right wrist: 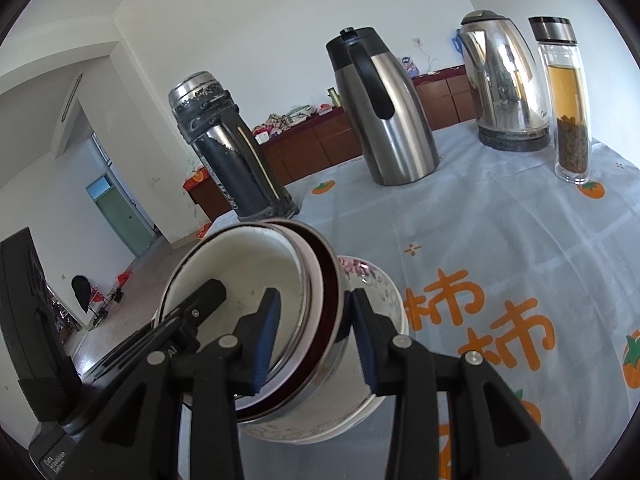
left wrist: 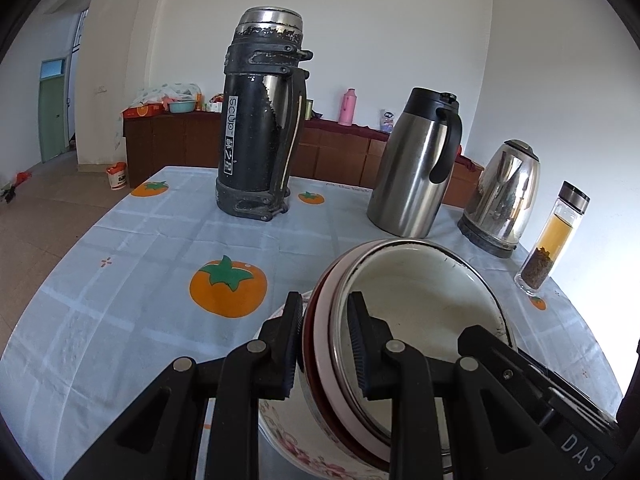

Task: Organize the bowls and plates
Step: 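Lower the nested bowls onto the floral plate stack and open the left gripper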

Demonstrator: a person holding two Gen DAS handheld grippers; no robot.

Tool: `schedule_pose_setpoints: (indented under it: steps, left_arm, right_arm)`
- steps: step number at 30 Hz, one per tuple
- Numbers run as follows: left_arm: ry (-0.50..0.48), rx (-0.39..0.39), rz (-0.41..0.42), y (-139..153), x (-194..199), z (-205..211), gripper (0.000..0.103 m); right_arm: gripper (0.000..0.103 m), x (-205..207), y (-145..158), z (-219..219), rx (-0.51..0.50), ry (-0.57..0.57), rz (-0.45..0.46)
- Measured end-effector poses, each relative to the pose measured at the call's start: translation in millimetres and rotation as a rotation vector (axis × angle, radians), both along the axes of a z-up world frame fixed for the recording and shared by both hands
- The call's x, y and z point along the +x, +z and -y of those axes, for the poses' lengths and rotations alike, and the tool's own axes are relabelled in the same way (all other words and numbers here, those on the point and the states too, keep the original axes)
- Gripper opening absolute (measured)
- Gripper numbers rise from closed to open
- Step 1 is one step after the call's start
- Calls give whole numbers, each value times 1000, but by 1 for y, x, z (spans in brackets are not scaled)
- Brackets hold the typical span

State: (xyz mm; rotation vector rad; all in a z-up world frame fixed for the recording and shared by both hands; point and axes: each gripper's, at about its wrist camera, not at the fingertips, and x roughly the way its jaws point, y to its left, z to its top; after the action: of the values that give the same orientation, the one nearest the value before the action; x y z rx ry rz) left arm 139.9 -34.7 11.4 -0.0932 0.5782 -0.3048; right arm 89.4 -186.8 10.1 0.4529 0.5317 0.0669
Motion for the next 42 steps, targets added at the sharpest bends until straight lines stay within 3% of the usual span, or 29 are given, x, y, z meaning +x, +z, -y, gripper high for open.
schedule_pose_setpoints:
  steps: [42]
  left_arm:
    - [26,22,-86,-19,19,4,26]
  right_arm:
    - [37,15,-11,1,-8,-1,-55]
